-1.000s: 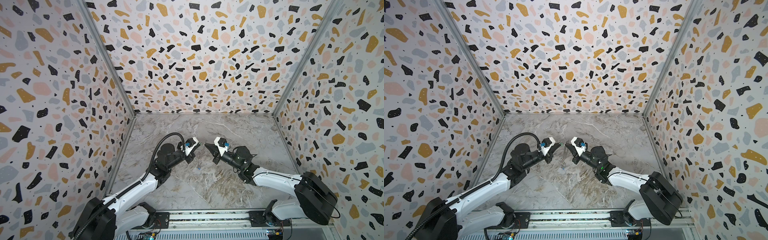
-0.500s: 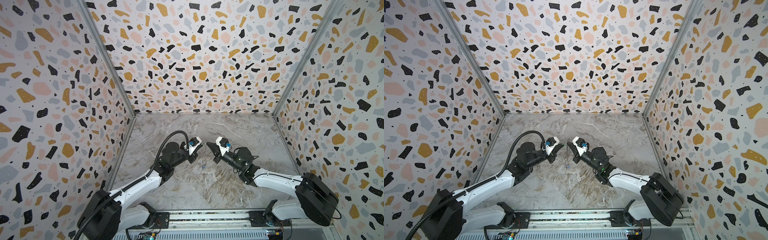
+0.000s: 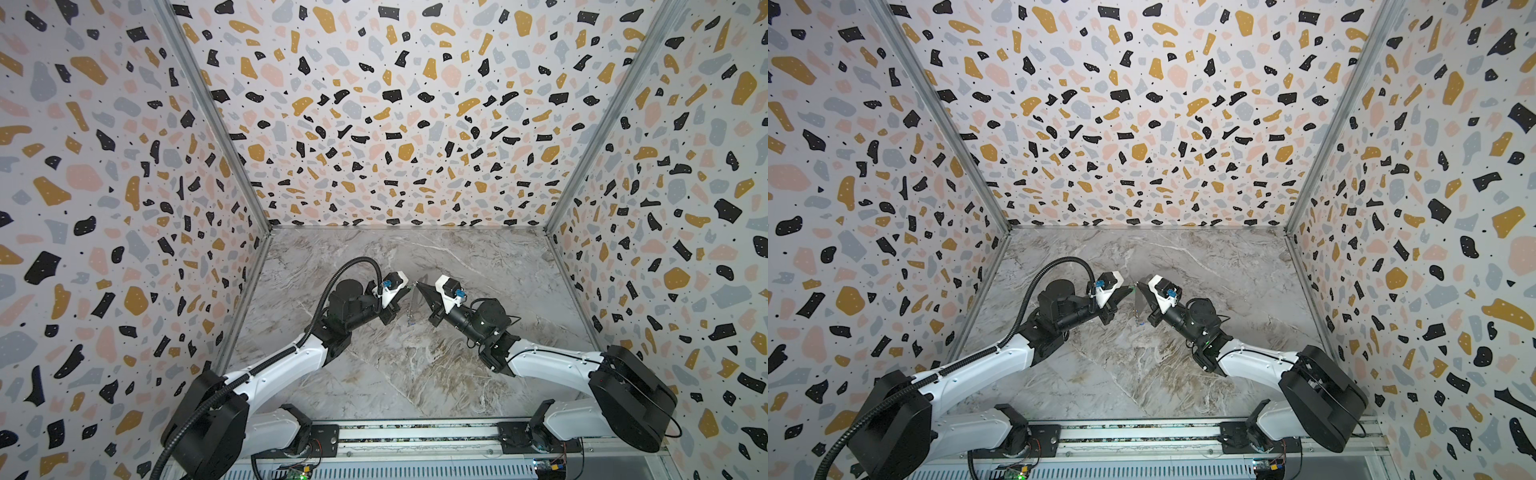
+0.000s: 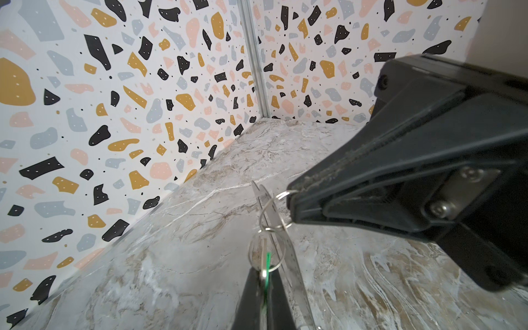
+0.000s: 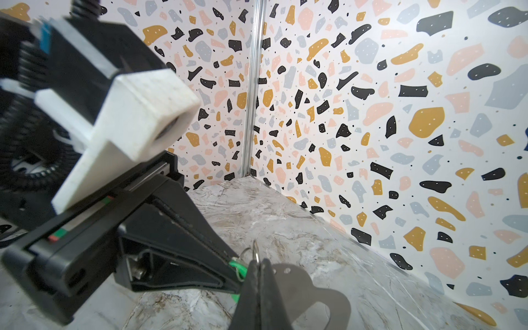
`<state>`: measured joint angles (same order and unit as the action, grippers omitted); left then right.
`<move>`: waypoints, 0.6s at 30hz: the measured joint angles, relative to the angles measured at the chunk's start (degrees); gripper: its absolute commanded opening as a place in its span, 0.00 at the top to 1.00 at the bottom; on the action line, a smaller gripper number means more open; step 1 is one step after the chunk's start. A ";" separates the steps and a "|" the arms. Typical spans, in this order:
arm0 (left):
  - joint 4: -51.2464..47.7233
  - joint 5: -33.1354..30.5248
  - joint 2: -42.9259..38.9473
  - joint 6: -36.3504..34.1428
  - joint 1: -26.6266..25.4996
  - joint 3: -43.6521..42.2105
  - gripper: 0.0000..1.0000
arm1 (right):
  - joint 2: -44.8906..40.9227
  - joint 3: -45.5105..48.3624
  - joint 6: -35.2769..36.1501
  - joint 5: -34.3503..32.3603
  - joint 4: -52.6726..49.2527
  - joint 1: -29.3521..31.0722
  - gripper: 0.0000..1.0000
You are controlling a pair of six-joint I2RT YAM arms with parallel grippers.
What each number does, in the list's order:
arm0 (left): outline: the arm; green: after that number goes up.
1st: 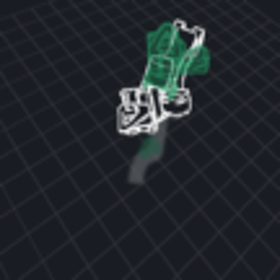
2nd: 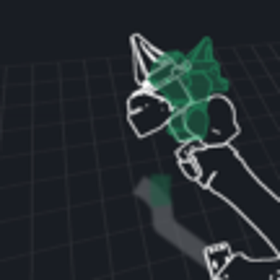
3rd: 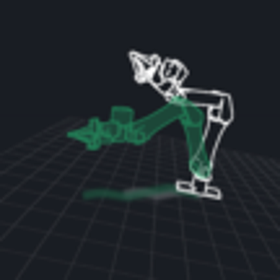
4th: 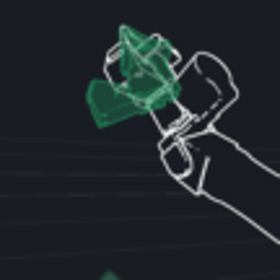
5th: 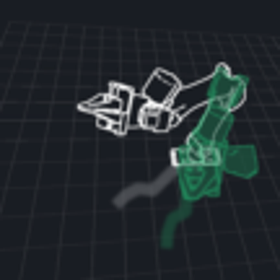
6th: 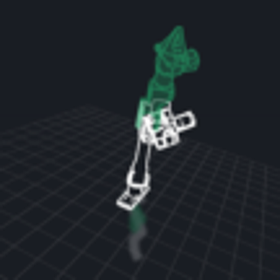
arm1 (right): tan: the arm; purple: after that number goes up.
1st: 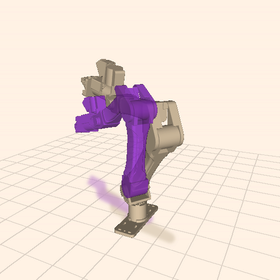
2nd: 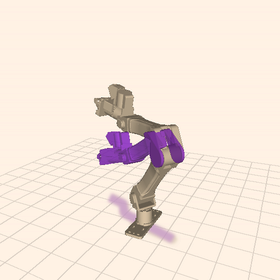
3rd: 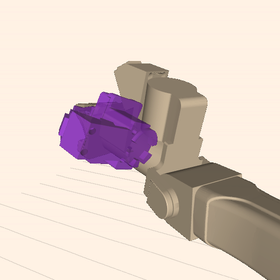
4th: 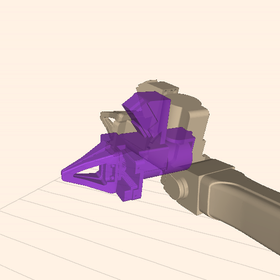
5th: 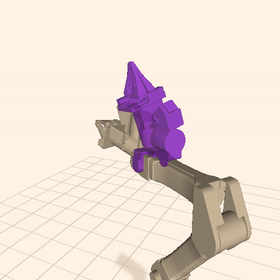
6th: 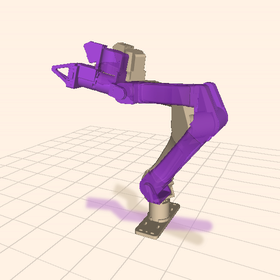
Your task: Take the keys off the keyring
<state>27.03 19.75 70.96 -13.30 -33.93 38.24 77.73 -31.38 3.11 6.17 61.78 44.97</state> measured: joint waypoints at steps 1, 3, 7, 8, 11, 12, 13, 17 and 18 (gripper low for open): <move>-0.02 0.52 0.22 -0.02 0.00 0.20 1.00 | 0.00 0.07 0.11 0.00 0.35 0.00 1.00; -0.11 1.57 0.57 -0.15 0.00 0.46 1.00 | 0.00 0.28 0.31 0.24 1.14 0.00 1.00; -1.57 3.85 1.05 -1.09 0.00 1.49 1.00 | 0.00 0.59 0.74 1.05 2.14 0.00 1.00; -2.21 4.44 1.07 -1.51 0.00 1.86 1.00 | 0.00 0.59 0.85 1.29 2.32 0.00 1.00; -4.55 6.38 1.09 -3.43 0.02 3.21 1.00 | 0.00 0.59 0.90 2.69 3.04 -0.28 1.00; -5.60 6.78 1.09 -4.13 0.09 3.78 0.96 | 0.00 0.59 0.87 3.39 3.23 -0.52 1.00; -6.58 6.95 1.09 -4.92 0.09 4.35 0.89 | 0.00 0.63 0.81 4.13 3.45 -0.85 1.00; -10.64 7.37 0.31 -6.62 0.96 4.92 0.72 | 0.00 0.92 -0.31 8.00 5.44 -2.99 1.00; -11.72 7.48 -0.17 -6.64 1.51 4.83 0.70 | 0.00 0.92 -0.72 9.38 6.19 -3.67 1.00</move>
<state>15.31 27.22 70.78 -19.94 -32.42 43.07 77.73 -30.46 2.39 15.55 67.96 41.30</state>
